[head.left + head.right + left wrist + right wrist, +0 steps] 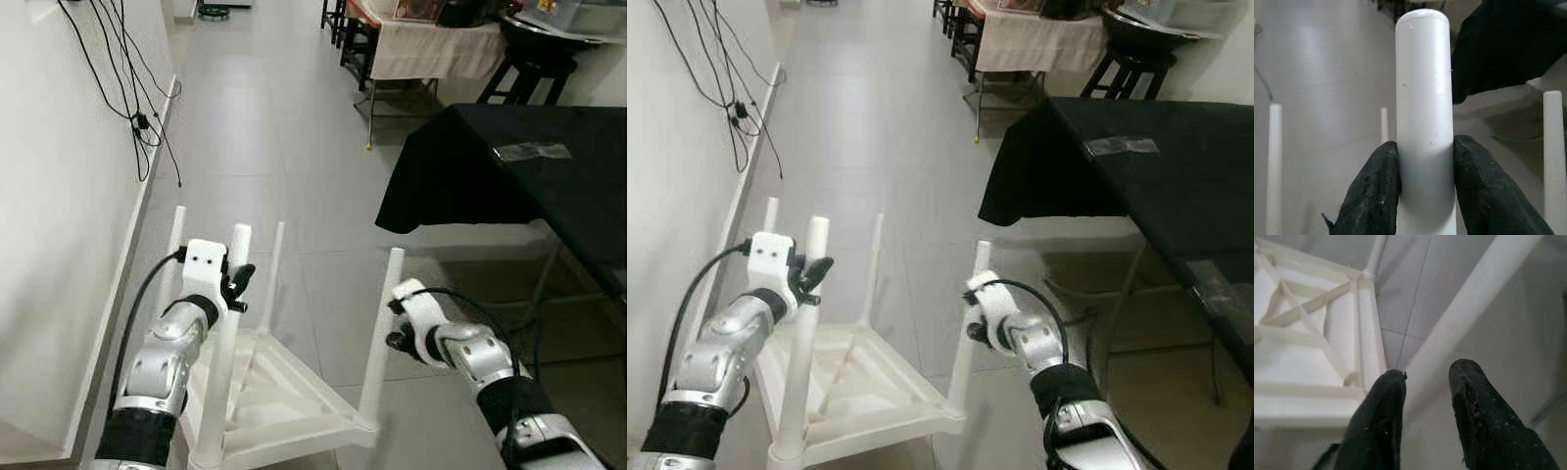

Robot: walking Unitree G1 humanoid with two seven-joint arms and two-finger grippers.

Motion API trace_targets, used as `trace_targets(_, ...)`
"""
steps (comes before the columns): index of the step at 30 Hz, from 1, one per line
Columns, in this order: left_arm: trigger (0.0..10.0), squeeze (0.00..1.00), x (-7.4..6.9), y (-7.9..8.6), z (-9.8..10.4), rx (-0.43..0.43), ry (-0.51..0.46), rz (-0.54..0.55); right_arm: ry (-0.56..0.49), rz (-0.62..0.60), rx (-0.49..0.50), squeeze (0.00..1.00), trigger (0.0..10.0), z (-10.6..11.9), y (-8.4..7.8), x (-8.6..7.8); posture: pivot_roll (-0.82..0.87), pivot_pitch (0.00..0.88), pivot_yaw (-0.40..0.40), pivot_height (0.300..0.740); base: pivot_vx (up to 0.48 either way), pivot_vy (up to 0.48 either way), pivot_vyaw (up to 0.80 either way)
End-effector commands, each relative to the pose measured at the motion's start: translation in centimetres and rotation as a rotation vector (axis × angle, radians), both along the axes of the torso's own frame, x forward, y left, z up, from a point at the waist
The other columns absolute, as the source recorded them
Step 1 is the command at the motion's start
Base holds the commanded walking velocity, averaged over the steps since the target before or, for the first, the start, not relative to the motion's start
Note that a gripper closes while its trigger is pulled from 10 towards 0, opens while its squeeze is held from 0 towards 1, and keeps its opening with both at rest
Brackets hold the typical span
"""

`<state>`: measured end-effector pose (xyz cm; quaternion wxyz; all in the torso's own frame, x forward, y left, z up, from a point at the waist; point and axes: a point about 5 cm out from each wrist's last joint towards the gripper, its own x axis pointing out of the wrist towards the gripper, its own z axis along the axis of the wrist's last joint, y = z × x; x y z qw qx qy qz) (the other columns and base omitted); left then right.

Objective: Building children table

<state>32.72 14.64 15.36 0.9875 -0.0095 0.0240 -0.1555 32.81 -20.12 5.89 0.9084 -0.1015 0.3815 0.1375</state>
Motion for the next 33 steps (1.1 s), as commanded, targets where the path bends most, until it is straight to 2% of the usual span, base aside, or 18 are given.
trace_targets(1,10.0,0.0,-0.1,-1.5,5.9,-0.055,-0.252,-0.092,-0.005,-0.05,0.045,1.0,10.0,-0.3,0.0,0.1,0.11,0.174,-0.078,0.74,0.0,0.0,0.0)
trace_targets(2,10.0,0.0,-0.2,-1.6,6.3,-0.058,-0.258,-0.101,0.006,-0.099,0.076,1.0,10.0,-0.9,0.2,0.0,0.11,0.191,-0.08,0.74,0.0,0.0,0.0)
trace_targets(5,10.0,0.0,-0.6,-1.9,7.1,-0.068,-0.271,-0.119,0.021,-0.146,0.092,1.0,10.0,-1.9,0.7,-0.2,0.12,0.233,-0.083,0.74,0.0,0.0,0.0)
trace_targets(12,10.0,0.0,-0.9,-2.4,8.6,-0.08,-0.293,-0.148,0.022,-0.207,0.123,1.0,10.0,-2.3,1.3,0.0,0.14,0.268,-0.078,0.74,0.0,0.0,0.0)
trace_targets(13,10.0,0.0,-0.9,-2.5,9.3,-0.085,-0.307,-0.156,0.028,-0.232,0.122,1.0,10.0,-2.5,1.2,0.0,0.14,0.282,-0.075,0.74,0.0,0.0,0.0)
trace_targets(15,10.0,0.0,-1.0,-2.9,10.9,-0.101,-0.342,-0.174,0.04,-0.294,0.091,1.0,10.0,-2.8,0.3,-0.3,0.14,0.294,-0.071,0.74,0.0,0.0,0.0)
trace_targets(19,10.0,0.0,-1.1,-3.1,11.8,-0.113,-0.36,-0.184,0.04,-0.337,0.071,1.0,10.0,-3.1,-0.4,-0.5,0.14,0.295,-0.069,0.74,0.0,0.0,0.0)
trace_targets(21,10.0,0.0,-1.2,-3.7,12.5,-0.11,-0.371,-0.202,0.045,-0.375,0.068,0.99,10.0,-3.3,-1.6,-1.0,0.14,0.311,-0.075,0.74,0.0,0.0,0.0)
trace_targets(23,10.0,0.0,-1.2,-3.7,12.5,-0.11,-0.371,-0.202,0.045,-0.375,0.068,0.99,10.0,-3.3,-1.6,-1.0,0.14,0.311,-0.075,0.74,0.0,0.0,0.0)
trace_targets(24,10.0,0.0,-1.2,-3.9,12.6,-0.113,-0.37,-0.21,0.054,-0.391,0.061,0.91,10.0,-3.5,-2.3,-1.3,0.13,0.313,-0.074,0.74,0.0,0.0,0.0)
trace_targets(26,10.0,0.0,-1.4,-4.3,12.6,-0.117,-0.361,-0.233,0.076,-0.42,0.044,0.0,10.0,-4.0,-3.3,-2.1,0.13,0.315,-0.071,0.74,0.0,0.0,0.0)
trace_targets(30,10.0,0.0,-1.6,-4.5,12.6,-0.123,-0.356,-0.247,0.076,-0.436,0.049,0.0,10.0,-4.2,-3.5,-2.2,0.13,0.315,-0.071,0.74,0.0,0.0,0.0)
trace_targets(33,10.0,0.0,-2.1,-4.8,13.6,-0.139,-0.369,-0.317,0.07,-0.475,0.086,0.0,10.0,-4.4,-3.0,-2.2,0.15,0.318,-0.067,0.74,0.0,0.0,0.0)
